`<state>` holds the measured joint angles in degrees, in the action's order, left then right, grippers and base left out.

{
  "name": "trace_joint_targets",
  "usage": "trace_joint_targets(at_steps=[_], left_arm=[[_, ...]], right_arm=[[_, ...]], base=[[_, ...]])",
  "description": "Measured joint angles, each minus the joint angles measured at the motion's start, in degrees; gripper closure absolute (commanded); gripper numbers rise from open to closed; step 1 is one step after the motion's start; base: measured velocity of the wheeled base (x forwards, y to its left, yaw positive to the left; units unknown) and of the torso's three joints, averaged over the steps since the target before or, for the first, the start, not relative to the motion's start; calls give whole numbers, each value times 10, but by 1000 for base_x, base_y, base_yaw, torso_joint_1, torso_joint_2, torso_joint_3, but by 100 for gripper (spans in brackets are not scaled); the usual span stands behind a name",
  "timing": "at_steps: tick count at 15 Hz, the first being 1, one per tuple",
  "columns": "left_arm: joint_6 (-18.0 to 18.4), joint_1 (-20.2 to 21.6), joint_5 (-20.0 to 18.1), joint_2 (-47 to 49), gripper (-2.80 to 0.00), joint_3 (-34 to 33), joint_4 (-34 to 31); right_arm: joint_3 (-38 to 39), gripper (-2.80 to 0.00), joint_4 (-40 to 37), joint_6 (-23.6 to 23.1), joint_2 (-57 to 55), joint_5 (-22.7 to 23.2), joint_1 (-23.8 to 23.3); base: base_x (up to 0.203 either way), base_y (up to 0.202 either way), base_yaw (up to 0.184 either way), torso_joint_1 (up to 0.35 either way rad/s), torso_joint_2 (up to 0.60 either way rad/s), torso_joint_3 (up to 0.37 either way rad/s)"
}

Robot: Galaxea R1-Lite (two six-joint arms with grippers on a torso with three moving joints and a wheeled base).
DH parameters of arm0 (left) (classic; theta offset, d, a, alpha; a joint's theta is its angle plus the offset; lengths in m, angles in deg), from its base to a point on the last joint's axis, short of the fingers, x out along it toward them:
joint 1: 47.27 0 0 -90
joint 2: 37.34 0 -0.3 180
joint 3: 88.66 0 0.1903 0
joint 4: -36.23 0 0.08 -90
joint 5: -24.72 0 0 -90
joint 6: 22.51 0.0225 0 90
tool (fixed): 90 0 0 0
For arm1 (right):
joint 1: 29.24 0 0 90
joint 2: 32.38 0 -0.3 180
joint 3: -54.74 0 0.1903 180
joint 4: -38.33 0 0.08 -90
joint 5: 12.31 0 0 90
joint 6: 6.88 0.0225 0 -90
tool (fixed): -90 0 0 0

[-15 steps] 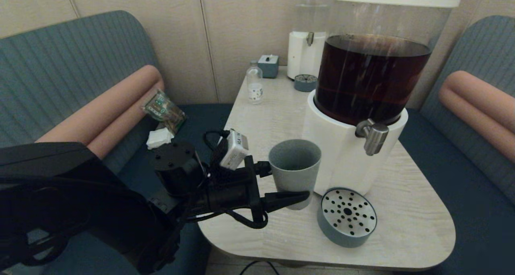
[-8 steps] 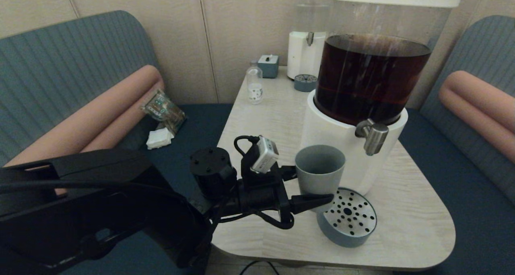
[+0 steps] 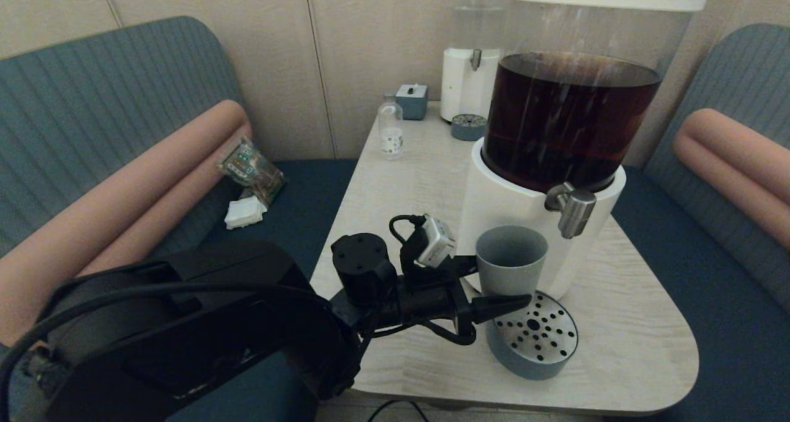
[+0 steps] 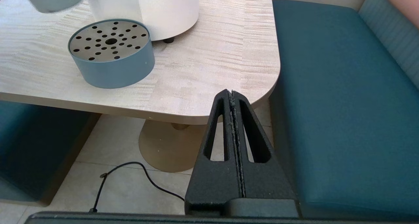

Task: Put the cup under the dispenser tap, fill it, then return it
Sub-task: Place it under the water dispenser

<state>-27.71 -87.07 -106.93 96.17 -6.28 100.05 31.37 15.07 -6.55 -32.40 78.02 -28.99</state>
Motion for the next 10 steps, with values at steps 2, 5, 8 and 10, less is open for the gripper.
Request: trace_joint_targets(at_steps=[2,5,8,10], left_arm=[[-1,-4,8,22,0,15,0],[-2,-10,11,48,0,41,0],[-6,-17,14,64,0,60,0],[-8,-22,26,72,0,72,0]], right_arm=[[0,0,0,0,0,0,0],[0,0,0,0,0,0,0],[0,0,0,0,0,0,0],[0,0,0,0,0,0,0]], base=[[0,0,0,0,0,0],[0,0,0,0,0,0],[0,0,0,0,0,0],[0,0,0,0,0,0]])
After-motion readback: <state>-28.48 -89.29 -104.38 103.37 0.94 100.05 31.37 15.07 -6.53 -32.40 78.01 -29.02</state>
